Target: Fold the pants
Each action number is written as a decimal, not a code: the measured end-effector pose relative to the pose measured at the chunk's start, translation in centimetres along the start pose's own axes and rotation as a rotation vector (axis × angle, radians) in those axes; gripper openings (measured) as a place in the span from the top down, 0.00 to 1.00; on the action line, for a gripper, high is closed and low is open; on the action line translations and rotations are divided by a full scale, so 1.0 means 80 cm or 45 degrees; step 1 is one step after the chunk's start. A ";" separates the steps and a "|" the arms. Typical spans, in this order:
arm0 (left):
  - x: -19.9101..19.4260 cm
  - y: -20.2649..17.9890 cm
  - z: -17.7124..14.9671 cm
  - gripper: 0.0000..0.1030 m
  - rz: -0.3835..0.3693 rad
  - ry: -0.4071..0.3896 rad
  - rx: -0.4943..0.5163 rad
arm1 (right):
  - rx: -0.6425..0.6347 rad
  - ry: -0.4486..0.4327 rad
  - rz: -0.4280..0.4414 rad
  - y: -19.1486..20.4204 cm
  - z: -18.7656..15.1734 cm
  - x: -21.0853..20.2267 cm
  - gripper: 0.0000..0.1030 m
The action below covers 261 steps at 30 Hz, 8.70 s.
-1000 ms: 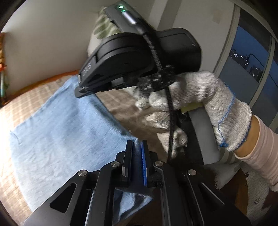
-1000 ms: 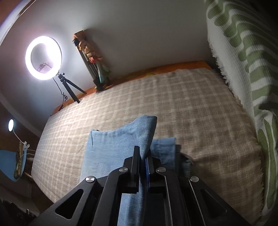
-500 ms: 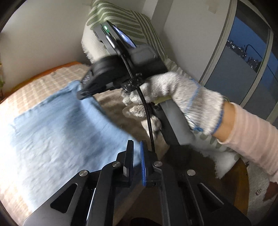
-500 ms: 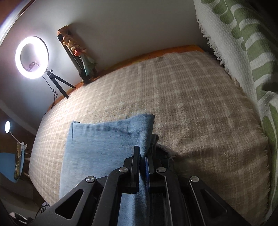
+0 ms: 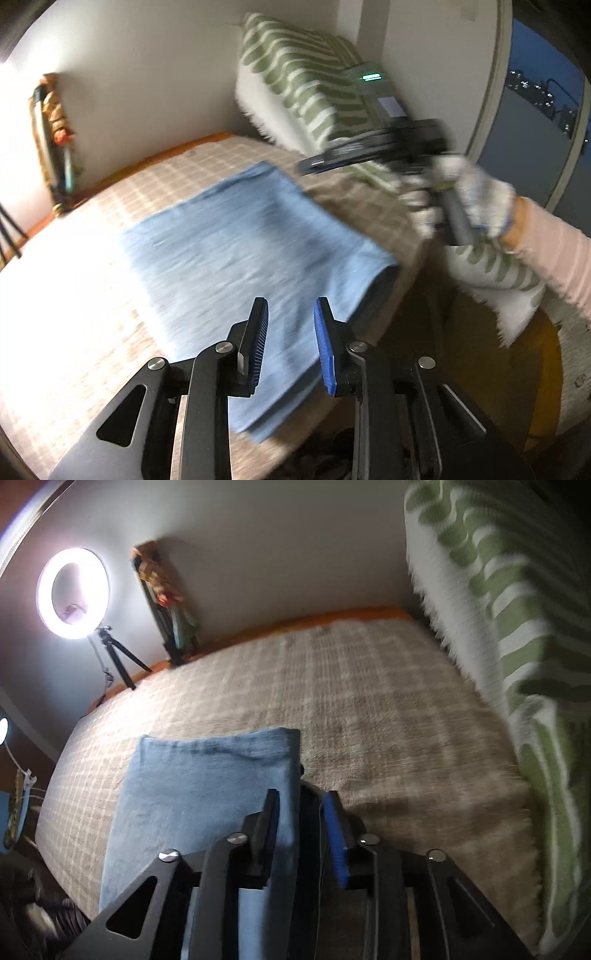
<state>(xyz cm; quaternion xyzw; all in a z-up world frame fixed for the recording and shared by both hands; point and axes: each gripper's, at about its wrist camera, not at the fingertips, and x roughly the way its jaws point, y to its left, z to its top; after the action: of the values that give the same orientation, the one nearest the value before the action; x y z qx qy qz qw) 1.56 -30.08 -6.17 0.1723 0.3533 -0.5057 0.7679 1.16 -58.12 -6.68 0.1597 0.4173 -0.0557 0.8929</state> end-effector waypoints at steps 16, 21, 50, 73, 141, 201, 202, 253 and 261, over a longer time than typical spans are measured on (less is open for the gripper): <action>0.023 0.099 -0.025 0.50 0.062 0.078 -0.287 | -0.264 0.088 0.105 0.049 -0.163 -0.030 0.74; 0.036 0.128 -0.027 0.44 0.007 0.112 -0.431 | -0.256 0.121 0.139 0.041 -0.157 -0.042 0.69; 0.125 0.180 -0.011 0.54 -0.166 0.128 -0.711 | 0.083 0.203 0.458 -0.046 -0.033 0.107 0.51; 0.070 0.167 0.071 0.89 -0.099 -0.144 -0.556 | -0.190 -0.068 0.166 0.054 0.051 0.006 0.85; 0.100 0.281 0.202 0.32 0.295 -0.126 -0.490 | -0.221 -0.180 -0.213 0.067 0.263 0.139 0.07; -0.114 0.060 -0.021 0.22 0.558 -0.315 -0.512 | -0.188 -0.411 -0.152 0.203 -0.069 -0.114 0.00; -0.115 0.059 -0.020 0.22 0.566 -0.316 -0.510 | -0.189 -0.411 -0.153 0.203 -0.069 -0.113 0.00; -0.128 0.053 -0.018 0.13 0.593 -0.340 -0.530 | -0.200 -0.381 -0.129 0.211 -0.070 -0.105 0.00; -0.129 0.056 -0.020 0.13 0.622 -0.332 -0.548 | -0.197 -0.371 -0.120 0.210 -0.071 -0.103 0.00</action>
<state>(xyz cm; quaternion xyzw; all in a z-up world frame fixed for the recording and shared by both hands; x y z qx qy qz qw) 2.49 -20.39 -0.27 0.0198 0.2991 -0.2385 0.9237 -4.35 -40.67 0.20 0.0610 0.2933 -0.0879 0.9500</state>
